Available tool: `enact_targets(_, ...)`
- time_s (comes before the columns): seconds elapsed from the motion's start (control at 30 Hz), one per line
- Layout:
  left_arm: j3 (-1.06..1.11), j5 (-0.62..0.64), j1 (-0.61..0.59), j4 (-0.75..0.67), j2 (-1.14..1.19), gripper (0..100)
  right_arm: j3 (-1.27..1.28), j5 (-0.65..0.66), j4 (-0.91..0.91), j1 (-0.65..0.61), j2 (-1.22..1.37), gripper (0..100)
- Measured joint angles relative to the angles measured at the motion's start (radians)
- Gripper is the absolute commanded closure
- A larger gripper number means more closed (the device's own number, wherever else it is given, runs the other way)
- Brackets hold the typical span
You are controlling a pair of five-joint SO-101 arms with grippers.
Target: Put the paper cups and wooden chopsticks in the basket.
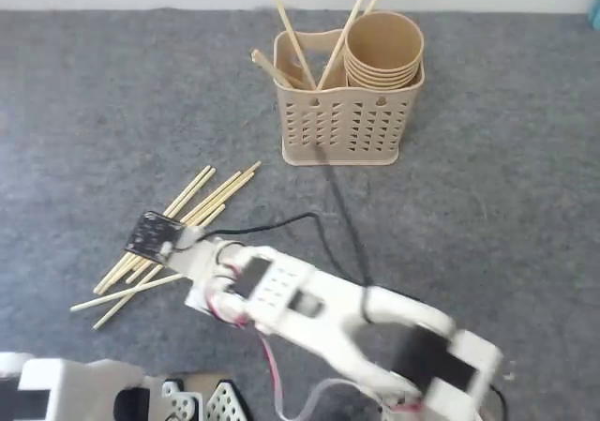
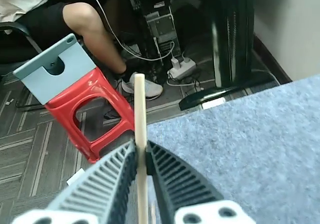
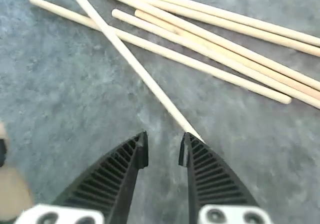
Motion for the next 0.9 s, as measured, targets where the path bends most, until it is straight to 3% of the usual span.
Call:
enact_targets(0.2, 0.000, 0.044, -0.021, -0.058, 0.000, 99, -0.245, 0.040, -0.003, -0.005, 0.288, 87.5)
enact_targets(0.33, 0.000, 0.046, -0.028, -0.063, 0.000, 99, -0.310, 0.044, -0.003, -0.006, 0.350, 88.2)
enact_targets(0.47, 0.000, 0.046, -0.026, -0.064, 0.000, 99, -0.318, 0.046, -0.003, -0.006, 0.356, 99.6)
enact_targets(0.7, 0.032, 0.046, -0.028, -0.064, 0.000, 99, -0.327, 0.046, 0.061, -0.005, 0.339, 99.2)
enact_targets(0.9, 0.032, 0.064, -0.028, -0.064, 0.000, 99, -0.307, -0.035, 0.210, -0.006, 0.144, 99.2)
